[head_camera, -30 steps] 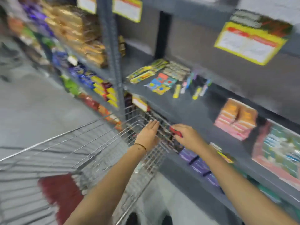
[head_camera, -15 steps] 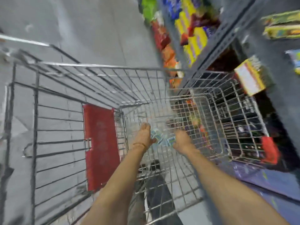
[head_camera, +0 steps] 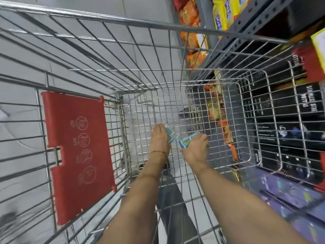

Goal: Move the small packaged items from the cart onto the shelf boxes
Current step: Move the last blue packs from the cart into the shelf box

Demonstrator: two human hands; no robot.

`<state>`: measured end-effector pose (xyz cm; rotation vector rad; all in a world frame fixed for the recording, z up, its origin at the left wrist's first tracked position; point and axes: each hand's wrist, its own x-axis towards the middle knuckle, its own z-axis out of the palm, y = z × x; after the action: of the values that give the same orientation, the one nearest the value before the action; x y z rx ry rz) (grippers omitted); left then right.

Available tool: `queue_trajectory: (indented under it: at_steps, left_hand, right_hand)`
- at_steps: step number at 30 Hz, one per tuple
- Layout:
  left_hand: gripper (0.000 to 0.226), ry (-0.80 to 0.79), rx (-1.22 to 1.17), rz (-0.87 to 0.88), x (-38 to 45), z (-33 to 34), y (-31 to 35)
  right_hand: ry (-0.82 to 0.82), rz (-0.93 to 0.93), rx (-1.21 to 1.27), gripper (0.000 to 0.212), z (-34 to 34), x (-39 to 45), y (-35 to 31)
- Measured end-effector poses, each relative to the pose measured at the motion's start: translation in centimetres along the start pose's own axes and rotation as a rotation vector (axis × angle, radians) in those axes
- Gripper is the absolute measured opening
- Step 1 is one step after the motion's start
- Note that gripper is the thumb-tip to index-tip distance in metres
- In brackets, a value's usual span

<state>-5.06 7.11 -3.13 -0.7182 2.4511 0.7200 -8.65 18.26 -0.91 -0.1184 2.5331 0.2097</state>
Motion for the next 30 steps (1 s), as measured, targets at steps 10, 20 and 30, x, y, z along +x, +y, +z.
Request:
queue_trajectory:
  at_steps: [10,20,30]
  left_hand:
    - [0.072,0.002,0.095,0.231,-3.5,-8.2,1.7]
    - [0.079,-0.033,0.205,0.752,-15.4,-18.2,14.4]
    - [0.075,-0.061,0.403,1.404,-28.8,-16.5,31.9]
  right_hand:
    - [-0.042,-0.284,0.123,0.085,-9.4,-2.9,3.6]
    - [0.264,-0.313,0.234,0.076,-21.4,-16.2,16.0]
    - [0.49,0.083,0.384,0.084,-21.9,-32.0,32.9]
